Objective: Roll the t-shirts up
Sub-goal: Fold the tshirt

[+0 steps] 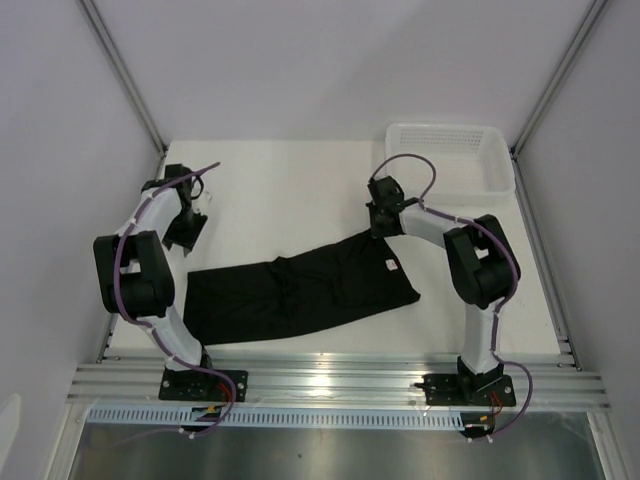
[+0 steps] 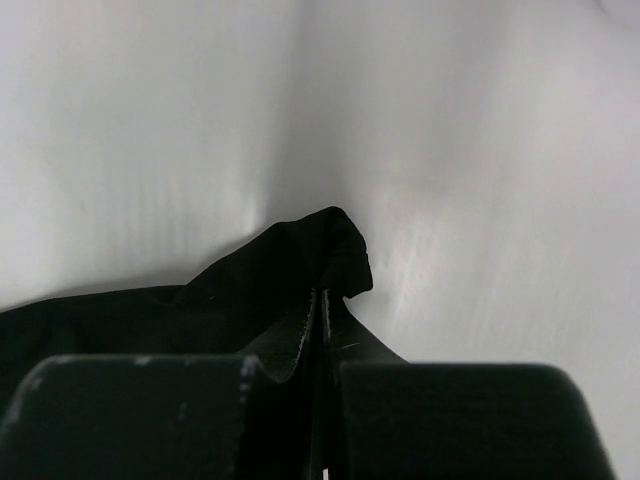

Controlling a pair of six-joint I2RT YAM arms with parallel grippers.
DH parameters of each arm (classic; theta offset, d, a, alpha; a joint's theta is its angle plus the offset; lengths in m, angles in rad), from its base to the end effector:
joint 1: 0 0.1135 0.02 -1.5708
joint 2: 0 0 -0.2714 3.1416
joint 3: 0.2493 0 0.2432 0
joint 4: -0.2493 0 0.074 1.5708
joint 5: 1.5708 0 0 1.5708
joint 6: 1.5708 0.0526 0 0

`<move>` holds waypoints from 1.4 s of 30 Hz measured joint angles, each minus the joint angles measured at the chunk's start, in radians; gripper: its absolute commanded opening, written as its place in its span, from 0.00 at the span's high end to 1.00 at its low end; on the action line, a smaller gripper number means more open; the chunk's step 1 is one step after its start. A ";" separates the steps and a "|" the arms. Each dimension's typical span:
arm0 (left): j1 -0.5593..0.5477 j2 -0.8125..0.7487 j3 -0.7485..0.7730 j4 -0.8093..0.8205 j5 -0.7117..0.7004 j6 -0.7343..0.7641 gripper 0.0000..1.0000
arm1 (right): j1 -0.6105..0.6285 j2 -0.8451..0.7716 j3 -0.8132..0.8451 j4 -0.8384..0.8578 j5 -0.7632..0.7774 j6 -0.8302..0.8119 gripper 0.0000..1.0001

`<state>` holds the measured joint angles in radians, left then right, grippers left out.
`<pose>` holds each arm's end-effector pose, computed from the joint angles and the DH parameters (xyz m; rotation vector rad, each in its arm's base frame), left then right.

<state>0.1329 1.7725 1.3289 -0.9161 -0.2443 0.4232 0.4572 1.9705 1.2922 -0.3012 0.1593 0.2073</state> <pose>0.3345 0.0576 0.2102 0.3920 2.9489 0.4376 0.3778 0.1766 0.1578 -0.2545 2.5200 0.0605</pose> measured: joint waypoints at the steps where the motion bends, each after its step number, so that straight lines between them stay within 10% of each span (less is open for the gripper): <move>1: 0.002 0.000 0.002 0.004 -0.001 0.003 0.50 | 0.010 0.025 0.035 -0.003 0.005 -0.012 1.00; 22: 0.027 -0.016 0.003 0.018 -0.012 0.009 0.50 | 0.071 0.705 1.114 -0.160 0.109 -0.078 0.89; 32: 0.035 -0.036 0.003 0.022 -0.011 0.014 0.50 | 0.043 0.682 1.094 -0.171 0.038 -0.100 0.49; 39: 0.036 -0.036 0.003 0.016 0.003 0.010 0.50 | 0.029 0.562 1.055 -0.225 0.017 -0.107 0.51; 42: 0.036 -0.037 0.001 0.016 0.014 0.005 0.51 | 0.026 0.435 0.953 -0.236 0.038 -0.084 0.68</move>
<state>0.1688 1.7359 1.3300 -0.9005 -0.2302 0.4278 0.4828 2.4050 2.2448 -0.5369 0.1974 0.1230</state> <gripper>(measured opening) 0.495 0.431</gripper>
